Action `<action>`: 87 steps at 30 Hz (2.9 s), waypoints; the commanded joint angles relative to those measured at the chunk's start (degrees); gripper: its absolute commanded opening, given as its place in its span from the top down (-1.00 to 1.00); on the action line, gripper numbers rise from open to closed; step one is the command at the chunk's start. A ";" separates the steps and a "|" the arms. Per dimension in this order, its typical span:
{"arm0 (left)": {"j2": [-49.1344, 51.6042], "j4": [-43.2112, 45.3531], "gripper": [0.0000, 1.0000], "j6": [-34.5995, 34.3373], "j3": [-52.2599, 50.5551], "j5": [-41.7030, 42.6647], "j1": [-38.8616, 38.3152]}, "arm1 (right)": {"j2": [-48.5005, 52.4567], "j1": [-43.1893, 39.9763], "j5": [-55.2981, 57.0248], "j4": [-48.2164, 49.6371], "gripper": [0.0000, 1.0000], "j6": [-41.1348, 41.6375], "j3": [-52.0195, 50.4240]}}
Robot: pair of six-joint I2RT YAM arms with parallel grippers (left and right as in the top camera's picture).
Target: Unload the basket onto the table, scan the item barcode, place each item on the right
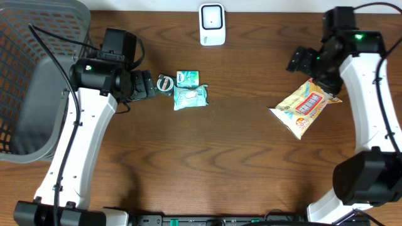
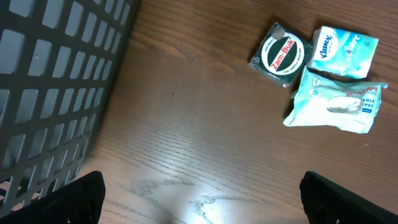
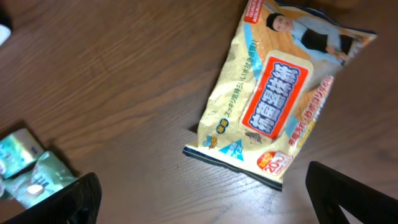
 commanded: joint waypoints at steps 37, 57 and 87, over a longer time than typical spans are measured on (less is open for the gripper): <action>-0.09 -0.11 -0.97 -0.28 -0.04 -0.96 0.11 | -16.37 -12.87 -2.73 7.69 -0.98 -4.04 -22.01; -0.09 -0.13 -0.97 -0.28 -0.04 -0.96 0.11 | -15.23 -20.46 -12.33 32.65 -0.98 -5.40 -46.51; -0.09 -0.11 -0.97 -0.28 -0.04 -0.96 0.11 | -15.21 -13.44 -8.09 58.23 -0.71 0.66 -58.77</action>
